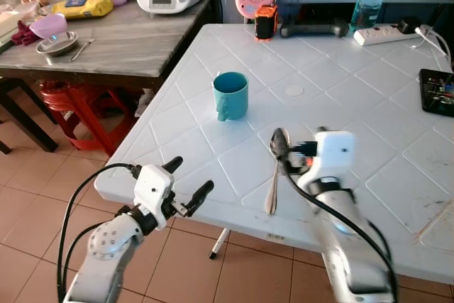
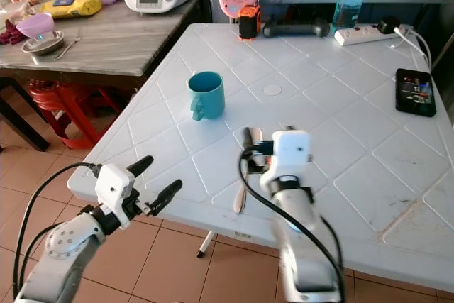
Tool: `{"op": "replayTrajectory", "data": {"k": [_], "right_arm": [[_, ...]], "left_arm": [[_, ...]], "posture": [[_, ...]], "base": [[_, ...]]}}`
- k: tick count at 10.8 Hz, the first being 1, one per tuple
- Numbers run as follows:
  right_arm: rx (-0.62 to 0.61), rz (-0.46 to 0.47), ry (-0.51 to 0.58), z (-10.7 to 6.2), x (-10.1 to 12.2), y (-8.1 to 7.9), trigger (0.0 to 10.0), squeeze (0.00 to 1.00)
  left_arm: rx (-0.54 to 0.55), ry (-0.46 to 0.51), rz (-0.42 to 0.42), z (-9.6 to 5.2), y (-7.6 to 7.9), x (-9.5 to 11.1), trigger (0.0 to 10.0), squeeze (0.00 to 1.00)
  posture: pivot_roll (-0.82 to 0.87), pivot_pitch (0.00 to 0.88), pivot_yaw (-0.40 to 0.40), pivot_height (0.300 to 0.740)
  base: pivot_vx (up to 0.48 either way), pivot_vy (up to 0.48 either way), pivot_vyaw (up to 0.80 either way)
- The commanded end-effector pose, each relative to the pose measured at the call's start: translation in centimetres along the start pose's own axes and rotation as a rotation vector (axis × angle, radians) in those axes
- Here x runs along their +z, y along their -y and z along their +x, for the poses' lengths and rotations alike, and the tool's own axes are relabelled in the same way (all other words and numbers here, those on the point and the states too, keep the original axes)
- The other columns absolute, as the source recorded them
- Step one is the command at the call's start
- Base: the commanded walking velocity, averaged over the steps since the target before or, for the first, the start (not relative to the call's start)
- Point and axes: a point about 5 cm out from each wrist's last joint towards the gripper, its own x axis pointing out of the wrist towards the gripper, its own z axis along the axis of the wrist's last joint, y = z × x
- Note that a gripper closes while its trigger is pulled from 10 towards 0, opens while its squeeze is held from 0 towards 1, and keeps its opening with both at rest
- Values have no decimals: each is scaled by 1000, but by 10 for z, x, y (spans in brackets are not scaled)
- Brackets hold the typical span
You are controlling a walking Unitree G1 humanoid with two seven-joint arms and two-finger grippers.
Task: Setting the table
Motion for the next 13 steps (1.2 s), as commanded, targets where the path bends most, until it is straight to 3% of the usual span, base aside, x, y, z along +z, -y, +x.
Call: {"op": "replayTrajectory", "data": {"k": [1, 3, 4, 5, 8, 11, 12, 13], "right_arm": [[45, 39, -22, 4, -2, -12, 10000, 0], [85, 74, -64, 13, -7, -25, 10000, 0], [59, 123, -166, 13, -22, -22, 10000, 0], [46, 118, -203, 10, -28, -19, 10000, 0], [43, 93, -220, 2, -30, -12, 10000, 0], [83, 143, -334, -7, -33, -15, 10000, 0], [76, 161, -404, -10, -33, -16, 9882, 0], [63, 200, -465, -9, -38, -16, 9059, 0]], "left_arm": [[-25, -32, 11, -6, 0, -6, 10000, 0], [-110, -60, 19, -12, 6, -11, 10000, 0], [-123, -74, 20, -14, 6, -17, 10000, 0], [-120, -82, 14, -15, 5, -23, 10000, 0], [-132, -97, 5, -14, 5, -33, 10000, 0], [-143, -111, 5, -11, 2, -45, 10000, 0], [-147, -114, 5, -9, 2, -48, 10000, 0], [-156, -108, 5, -7, 3, -50, 10000, 0]], "posture": [[-78, 119, 121, 740], [-75, 119, 124, 740], [-75, 118, 122, 740], [-76, 121, 123, 740], [-88, 123, 134, 740], [-101, 122, 144, 740], [-105, 124, 146, 740], [-106, 124, 149, 740]], "base": [[0, 0, 0], [0, 0, 0], [0, 0, 0], [0, 0, 0], [0, 0, 0], [0, 0, 0], [0, 0, 0], [0, 0, 0]]}}
